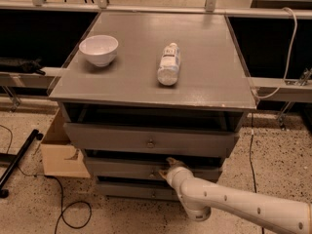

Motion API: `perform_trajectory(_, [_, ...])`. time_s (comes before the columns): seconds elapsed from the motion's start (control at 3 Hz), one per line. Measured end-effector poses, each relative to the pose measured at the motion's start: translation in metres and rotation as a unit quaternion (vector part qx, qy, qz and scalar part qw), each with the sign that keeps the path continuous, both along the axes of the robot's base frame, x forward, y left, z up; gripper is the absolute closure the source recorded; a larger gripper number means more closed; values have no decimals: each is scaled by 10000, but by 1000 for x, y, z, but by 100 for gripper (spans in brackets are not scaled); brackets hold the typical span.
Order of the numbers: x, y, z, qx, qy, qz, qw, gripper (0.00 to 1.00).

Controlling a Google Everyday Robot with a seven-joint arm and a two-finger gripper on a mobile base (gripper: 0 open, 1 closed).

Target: Open middle drawer

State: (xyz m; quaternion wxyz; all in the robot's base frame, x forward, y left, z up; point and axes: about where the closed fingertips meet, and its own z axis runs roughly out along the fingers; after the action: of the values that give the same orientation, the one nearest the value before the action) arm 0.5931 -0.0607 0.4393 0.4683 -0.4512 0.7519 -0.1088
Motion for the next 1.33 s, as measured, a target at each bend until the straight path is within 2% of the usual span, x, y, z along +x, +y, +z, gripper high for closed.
perform_trajectory(0.33, [0, 0, 0, 0, 0, 0, 10000, 100])
perform_trajectory(0.67, [-4, -3, -1, 29, 13, -44, 10000, 100])
perform_trajectory(1.0, [-27, -19, -6, 248, 99, -348, 9990, 100])
perform_trajectory(1.33, [-27, -19, -6, 248, 99, -348, 9990, 100])
